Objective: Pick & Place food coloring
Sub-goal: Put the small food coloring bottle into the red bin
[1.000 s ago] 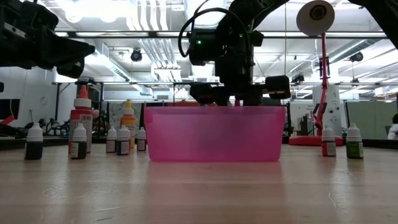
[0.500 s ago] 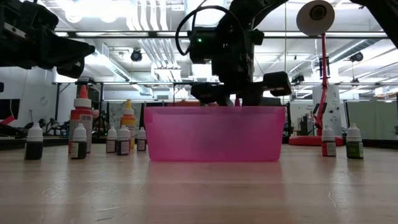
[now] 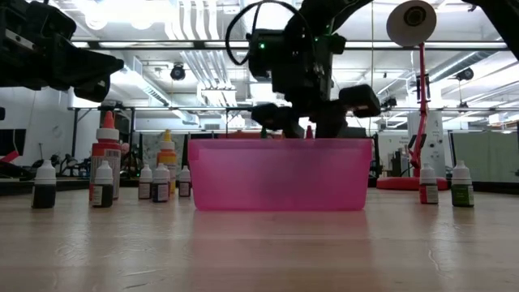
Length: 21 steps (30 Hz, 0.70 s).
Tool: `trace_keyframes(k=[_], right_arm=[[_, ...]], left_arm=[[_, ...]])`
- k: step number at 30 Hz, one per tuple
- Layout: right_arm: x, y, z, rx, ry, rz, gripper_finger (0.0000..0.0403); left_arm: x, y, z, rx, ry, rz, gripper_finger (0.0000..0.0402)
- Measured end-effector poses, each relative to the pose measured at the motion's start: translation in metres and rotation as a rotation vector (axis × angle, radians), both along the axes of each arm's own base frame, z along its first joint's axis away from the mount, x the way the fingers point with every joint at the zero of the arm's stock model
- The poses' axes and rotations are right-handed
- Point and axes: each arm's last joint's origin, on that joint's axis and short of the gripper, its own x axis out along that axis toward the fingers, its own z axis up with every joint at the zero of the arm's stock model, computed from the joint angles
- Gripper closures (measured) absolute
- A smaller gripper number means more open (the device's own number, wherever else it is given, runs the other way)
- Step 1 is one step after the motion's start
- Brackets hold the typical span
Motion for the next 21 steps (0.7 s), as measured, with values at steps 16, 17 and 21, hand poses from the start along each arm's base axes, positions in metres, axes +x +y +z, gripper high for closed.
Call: trace_keyframes(k=[16,17,21], right_arm=[[-0.024,0.012,0.06,0.093,-0.012,-0.455,0.0272],[-0.026,0.015,0.063,0.094,-0.009,-0.452,0.0273],[-0.037,0.028,0.068,0.092,0.015,-0.421,0.0272]], left_arm=[[0.0,0.0,0.0,0.0,0.0,0.0,0.0399],[0.0,0.0,0.0,0.0,0.0,0.0,0.0399],[0.0,0.0,0.0,0.0,0.0,0.0,0.0399]])
